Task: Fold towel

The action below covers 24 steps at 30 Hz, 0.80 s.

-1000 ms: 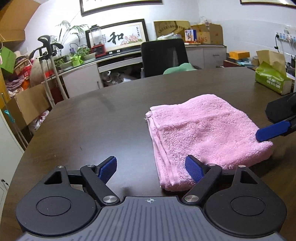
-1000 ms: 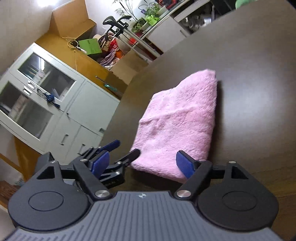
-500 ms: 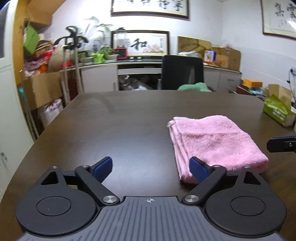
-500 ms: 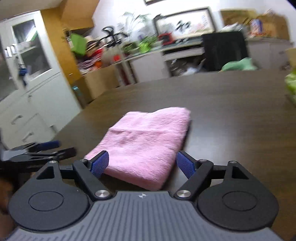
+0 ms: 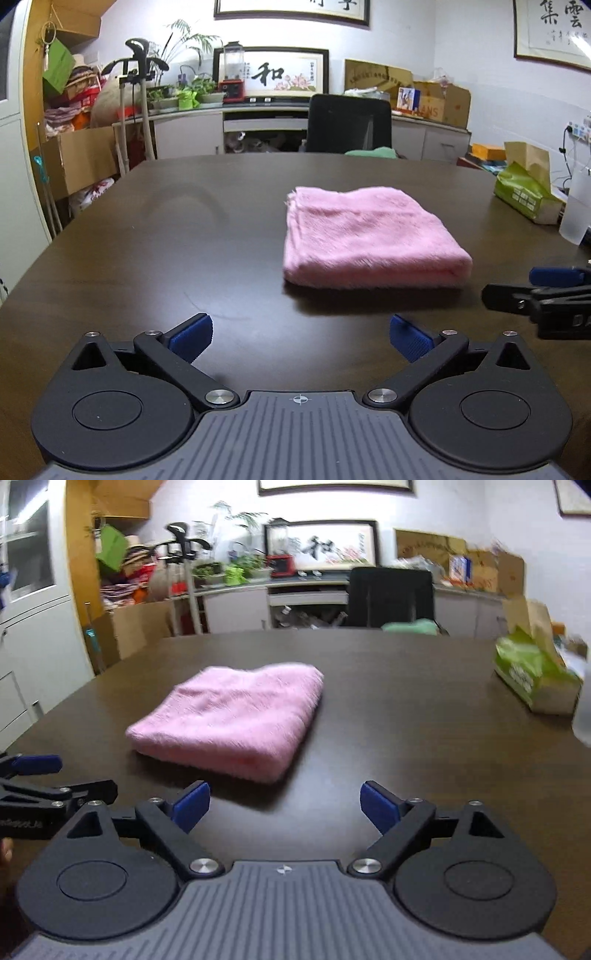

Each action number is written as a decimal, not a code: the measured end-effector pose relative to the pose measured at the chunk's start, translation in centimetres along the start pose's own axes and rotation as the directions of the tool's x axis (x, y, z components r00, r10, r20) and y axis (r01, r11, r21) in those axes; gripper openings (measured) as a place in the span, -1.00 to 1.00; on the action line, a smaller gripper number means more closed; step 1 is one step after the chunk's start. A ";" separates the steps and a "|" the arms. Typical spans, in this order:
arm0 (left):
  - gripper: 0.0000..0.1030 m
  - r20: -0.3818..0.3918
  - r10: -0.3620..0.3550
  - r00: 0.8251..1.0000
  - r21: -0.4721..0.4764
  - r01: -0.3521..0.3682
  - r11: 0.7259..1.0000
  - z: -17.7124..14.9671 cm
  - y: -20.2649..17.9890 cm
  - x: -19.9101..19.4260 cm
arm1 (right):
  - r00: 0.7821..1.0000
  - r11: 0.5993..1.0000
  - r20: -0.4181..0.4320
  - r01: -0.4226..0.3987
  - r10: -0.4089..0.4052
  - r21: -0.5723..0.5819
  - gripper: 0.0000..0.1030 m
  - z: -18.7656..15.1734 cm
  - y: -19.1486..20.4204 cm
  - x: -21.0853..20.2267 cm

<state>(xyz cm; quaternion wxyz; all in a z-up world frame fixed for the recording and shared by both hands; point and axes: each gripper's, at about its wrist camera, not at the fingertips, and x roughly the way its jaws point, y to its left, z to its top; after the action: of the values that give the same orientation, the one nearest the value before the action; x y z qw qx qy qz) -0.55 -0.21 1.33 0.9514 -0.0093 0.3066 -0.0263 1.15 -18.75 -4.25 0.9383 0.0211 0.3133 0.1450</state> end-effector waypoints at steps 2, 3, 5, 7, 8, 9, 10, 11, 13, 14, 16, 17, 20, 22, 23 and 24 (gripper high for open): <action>1.00 -0.009 0.005 1.000 -0.007 -0.005 1.000 -0.1 -0.4 0.1 | 1.000 1.000 -0.016 0.022 -0.021 0.013 0.79 -0.3 -0.2 0.2; 1.00 -0.017 0.009 1.000 -0.013 -0.009 1.000 -0.1 -0.6 0.3 | 0.999 0.999 -0.022 0.032 -0.032 0.012 0.83 -0.4 -0.2 0.3; 1.00 -0.028 0.016 0.999 -0.026 -0.016 1.000 -0.1 -0.7 0.5 | 0.998 0.998 -0.026 0.059 -0.059 0.004 0.89 -0.6 -0.1 0.5; 1.00 -0.041 0.021 0.999 -0.045 -0.023 0.999 -0.1 -0.6 0.8 | 0.997 0.998 -0.036 0.063 -0.063 0.001 0.95 -0.8 -0.1 0.7; 1.00 -0.045 0.024 0.999 -0.049 -0.026 0.998 -0.1 -0.6 0.8 | 0.997 0.998 -0.049 0.062 -0.062 0.005 0.96 -0.8 -0.2 0.9; 1.00 -0.054 0.030 0.998 -0.059 -0.033 0.998 -0.2 -0.5 1.0 | 0.997 0.998 -0.055 0.061 -0.060 0.007 0.98 -0.9 -0.2 1.0; 1.00 -0.056 0.036 0.998 -0.063 -0.040 0.997 -0.2 -0.5 1.0 | 0.997 0.998 -0.057 0.060 -0.059 0.008 0.98 -0.9 -0.3 1.1; 1.00 -0.056 0.039 0.998 -0.065 -0.042 0.997 -0.2 -0.6 1.0 | 0.996 0.998 -0.059 0.061 -0.061 0.006 0.99 -0.8 -0.3 1.1; 1.00 -0.057 0.042 0.998 -0.066 -0.046 0.997 -0.3 -0.6 1.0 | 0.995 0.997 -0.067 0.072 -0.072 -0.002 0.99 -0.9 -0.1 1.1; 1.00 -0.057 0.043 0.997 -0.065 -0.047 0.997 -0.3 -0.7 1.0 | 0.994 0.997 -0.070 0.083 -0.083 -0.008 0.99 -1.0 0.0 1.1; 1.00 -0.060 0.047 0.997 -0.061 -0.050 0.997 -0.3 -0.7 1.0 | 0.992 0.995 -0.076 0.095 -0.097 -0.025 0.99 -1.0 0.3 1.0; 1.00 -0.061 0.048 0.997 -0.060 -0.051 0.997 -0.4 -0.8 1.0 | 0.991 0.994 -0.082 0.104 -0.107 -0.041 0.99 -1.1 0.6 1.0; 1.00 -0.066 0.051 0.997 -0.049 -0.054 0.997 -0.3 -1.0 1.1 | 0.989 0.992 -0.085 0.114 -0.118 -0.050 0.99 -1.1 0.7 1.0; 1.00 -0.070 0.057 0.996 -0.042 -0.060 0.997 -0.3 -1.1 1.1 | 0.989 0.992 -0.085 0.115 -0.118 -0.049 0.99 -1.1 0.6 1.0; 1.00 -0.071 0.060 0.996 -0.041 -0.063 0.997 -0.2 -1.1 1.1 | 0.989 0.992 -0.085 0.115 -0.119 -0.049 0.99 -1.1 0.5 1.0; 1.00 -0.074 0.068 0.995 -0.037 -0.071 0.997 -0.2 -1.2 1.1 | 0.989 0.992 -0.085 0.114 -0.118 -0.050 0.99 -1.1 0.5 1.0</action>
<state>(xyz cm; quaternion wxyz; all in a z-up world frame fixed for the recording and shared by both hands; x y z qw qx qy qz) 0.20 -1.44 0.58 0.9397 -0.0163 0.3415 0.0125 1.11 -18.08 -5.66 0.9307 -0.0246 0.3516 0.0979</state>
